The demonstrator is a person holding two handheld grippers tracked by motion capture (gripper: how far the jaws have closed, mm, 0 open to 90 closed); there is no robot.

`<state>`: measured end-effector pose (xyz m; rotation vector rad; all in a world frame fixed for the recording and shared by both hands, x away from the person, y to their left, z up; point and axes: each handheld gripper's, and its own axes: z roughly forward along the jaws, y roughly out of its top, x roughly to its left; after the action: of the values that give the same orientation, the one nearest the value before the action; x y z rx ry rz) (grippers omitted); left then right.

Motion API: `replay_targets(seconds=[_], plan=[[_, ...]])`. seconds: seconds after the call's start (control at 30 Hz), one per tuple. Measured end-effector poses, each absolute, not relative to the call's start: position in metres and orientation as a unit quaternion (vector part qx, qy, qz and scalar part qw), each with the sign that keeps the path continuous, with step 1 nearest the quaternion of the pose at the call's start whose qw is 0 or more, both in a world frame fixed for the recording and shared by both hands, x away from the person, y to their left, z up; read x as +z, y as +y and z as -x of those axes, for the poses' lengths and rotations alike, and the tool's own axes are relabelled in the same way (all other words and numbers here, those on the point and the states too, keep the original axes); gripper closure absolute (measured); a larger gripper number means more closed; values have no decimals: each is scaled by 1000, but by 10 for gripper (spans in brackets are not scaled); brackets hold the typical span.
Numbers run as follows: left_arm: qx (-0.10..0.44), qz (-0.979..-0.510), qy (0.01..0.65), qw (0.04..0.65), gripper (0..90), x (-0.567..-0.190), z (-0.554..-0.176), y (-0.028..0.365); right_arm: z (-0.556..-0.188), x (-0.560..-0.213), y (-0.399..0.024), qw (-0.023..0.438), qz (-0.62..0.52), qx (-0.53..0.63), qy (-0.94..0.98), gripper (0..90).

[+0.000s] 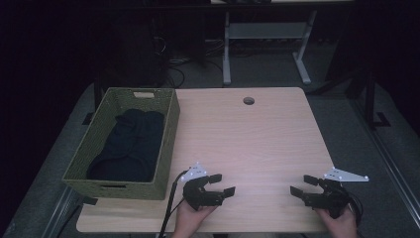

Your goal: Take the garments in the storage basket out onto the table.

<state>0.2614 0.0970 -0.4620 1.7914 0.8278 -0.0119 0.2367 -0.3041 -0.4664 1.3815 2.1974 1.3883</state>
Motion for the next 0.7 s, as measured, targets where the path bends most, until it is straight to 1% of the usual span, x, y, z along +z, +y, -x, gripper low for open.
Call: replay_targets(seconds=[0.4,0.6,0.7], plan=[[-1,-755,352,553,253,-446,-274,87,-238,-467,-305,99,-467,470,742,195],[-11,-756,347,555,257,-425,-281,85,-238,-467,-306,100,-467,471,742,196],[-2,-758,344,554,257,-411,-286,87,-239,-467,-306,100,-469,471,740,195]])
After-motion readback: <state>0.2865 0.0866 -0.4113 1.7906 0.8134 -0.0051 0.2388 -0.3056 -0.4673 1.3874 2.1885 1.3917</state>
